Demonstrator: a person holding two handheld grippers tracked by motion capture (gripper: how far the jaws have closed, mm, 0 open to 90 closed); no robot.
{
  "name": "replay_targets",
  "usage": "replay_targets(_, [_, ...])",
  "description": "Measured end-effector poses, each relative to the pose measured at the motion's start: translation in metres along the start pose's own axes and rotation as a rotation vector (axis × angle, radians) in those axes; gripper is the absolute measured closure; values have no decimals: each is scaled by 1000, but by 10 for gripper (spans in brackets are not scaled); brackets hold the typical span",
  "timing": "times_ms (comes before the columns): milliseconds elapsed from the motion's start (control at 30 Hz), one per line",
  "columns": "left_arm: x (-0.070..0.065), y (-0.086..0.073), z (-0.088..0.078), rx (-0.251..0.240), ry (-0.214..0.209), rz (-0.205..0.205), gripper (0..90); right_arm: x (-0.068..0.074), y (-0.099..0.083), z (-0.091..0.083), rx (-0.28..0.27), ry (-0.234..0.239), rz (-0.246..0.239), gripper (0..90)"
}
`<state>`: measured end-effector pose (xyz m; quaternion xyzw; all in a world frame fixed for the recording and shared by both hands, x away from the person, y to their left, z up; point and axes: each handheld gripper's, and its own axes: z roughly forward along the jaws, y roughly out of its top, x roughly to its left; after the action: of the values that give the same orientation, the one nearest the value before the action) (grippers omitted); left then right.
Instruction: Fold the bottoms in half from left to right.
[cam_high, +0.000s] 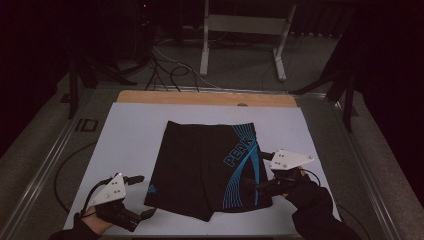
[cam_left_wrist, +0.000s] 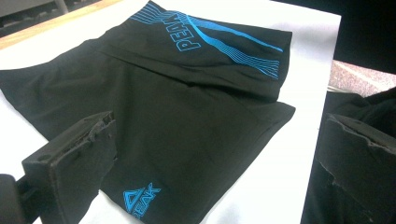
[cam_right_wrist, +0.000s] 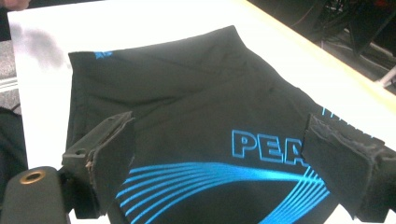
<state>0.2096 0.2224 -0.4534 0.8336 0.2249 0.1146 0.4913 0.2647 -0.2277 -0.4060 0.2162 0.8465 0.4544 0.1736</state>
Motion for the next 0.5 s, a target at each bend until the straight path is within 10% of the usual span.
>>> replay_targets(500, [3,-1,0,2,102,-31,0,-10,31,26,-22,11,-50,106])
